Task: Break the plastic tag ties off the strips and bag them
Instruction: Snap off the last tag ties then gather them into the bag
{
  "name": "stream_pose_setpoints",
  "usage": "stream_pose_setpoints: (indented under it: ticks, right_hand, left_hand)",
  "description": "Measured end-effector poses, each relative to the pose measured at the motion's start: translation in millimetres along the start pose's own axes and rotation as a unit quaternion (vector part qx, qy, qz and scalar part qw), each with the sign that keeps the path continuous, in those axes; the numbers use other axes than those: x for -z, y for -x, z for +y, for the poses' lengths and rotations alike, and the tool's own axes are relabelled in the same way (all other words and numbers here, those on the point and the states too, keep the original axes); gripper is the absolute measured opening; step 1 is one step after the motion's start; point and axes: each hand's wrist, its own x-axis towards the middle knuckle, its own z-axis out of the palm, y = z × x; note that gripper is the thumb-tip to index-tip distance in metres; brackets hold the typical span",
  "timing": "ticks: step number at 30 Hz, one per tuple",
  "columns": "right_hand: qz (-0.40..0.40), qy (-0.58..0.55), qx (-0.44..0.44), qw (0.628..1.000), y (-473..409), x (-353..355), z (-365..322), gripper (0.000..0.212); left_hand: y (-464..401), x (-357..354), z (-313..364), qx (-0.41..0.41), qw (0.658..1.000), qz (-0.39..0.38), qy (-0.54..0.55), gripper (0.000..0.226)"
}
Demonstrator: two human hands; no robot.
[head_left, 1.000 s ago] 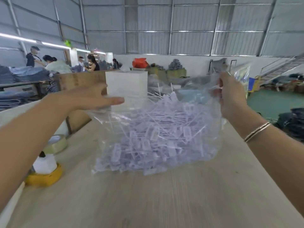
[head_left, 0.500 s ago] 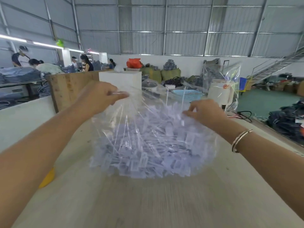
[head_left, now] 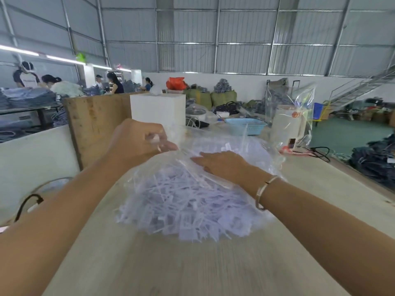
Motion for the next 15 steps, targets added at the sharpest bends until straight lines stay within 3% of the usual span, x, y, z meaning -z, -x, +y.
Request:
stream_pose_setpoints:
  ticks: [4,7,9,13,15]
  right_hand:
    - [-0.026,-0.250,0.066,0.966,0,15,7,0.027]
    - [0.056,-0.324,0.068,0.942,22,34,25,0.026]
    - [0.080,-0.335,0.034,0.938,35,47,37,0.030]
    - [-0.001,-0.292,-0.008,0.956,66,53,56,0.051]
    - [0.044,-0.256,0.002,0.966,75,51,63,0.054]
  left_hand:
    - [7,-14,1,-0.018,0.999,-0.001,0.043,0.052]
    - [8,-25,4,0.003,0.995,-0.025,0.100,0.044]
    - [7,-30,4,0.048,0.989,-0.050,0.132,0.040]
    - [7,-39,4,0.088,0.979,-0.036,0.180,0.050]
    - [9,-41,5,0.082,0.981,-0.008,0.173,0.047]
